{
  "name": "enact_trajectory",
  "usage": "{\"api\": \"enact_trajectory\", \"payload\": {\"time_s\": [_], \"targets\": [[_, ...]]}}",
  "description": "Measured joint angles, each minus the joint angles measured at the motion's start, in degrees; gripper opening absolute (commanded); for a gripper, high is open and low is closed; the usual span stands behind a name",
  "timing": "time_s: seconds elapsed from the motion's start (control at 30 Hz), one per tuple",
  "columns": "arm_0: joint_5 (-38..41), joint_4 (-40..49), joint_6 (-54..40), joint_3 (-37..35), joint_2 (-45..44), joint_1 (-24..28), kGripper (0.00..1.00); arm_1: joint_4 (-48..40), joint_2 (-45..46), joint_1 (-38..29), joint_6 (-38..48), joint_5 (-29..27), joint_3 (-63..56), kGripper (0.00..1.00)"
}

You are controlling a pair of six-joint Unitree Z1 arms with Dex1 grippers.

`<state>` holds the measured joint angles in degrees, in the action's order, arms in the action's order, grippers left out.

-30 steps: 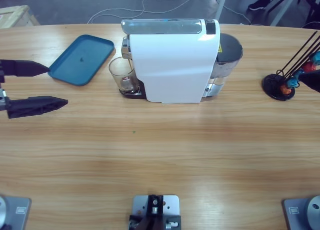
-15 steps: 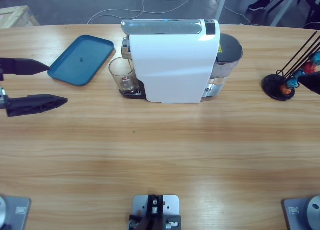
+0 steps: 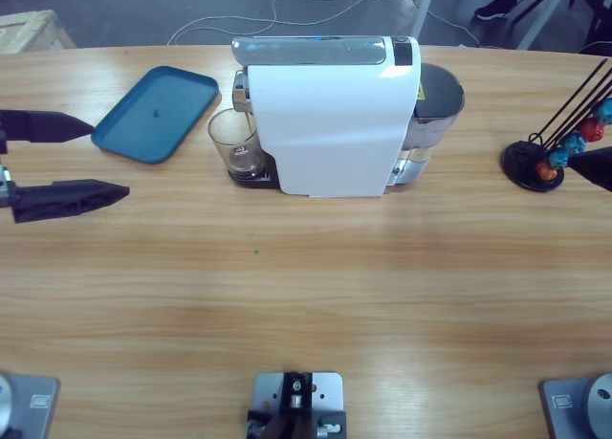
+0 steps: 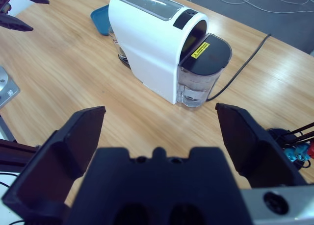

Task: Pour coffee

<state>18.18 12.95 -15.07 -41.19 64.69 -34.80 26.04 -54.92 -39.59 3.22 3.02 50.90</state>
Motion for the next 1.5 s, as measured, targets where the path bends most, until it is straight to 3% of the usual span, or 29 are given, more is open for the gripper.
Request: {"api": "enact_trajectory", "payload": {"time_s": [0.93, 1.07, 1.13, 1.33, 1.5], "targets": [[2.0, -0.9, 0.0, 0.0, 0.0, 0.0, 1.000, 1.6, 0.0, 0.0, 0.1, 1.6, 0.0, 1.000], [3.4, -4.3, 0.7, 0.0, 0.0, 0.4, 0.949, 2.6, 0.0, 0.0, 0.1, 1.9, 0.0, 1.000], [3.8, -6.4, 0.5, 0.0, 0.3, 1.3, 0.865, 2.8, 0.0, 0.0, 0.1, 1.9, 0.0, 1.000], [9.1, -10.0, -9.0, -1.5, 9.2, 6.4, 0.854, 4.4, 0.0, 0.0, 0.1, 3.0, 0.0, 1.000], [11.6, -12.7, -15.9, -5.7, 18.0, 8.6, 0.974, 5.4, 0.0, 0.0, 0.1, 4.6, -0.2, 1.000]]}}
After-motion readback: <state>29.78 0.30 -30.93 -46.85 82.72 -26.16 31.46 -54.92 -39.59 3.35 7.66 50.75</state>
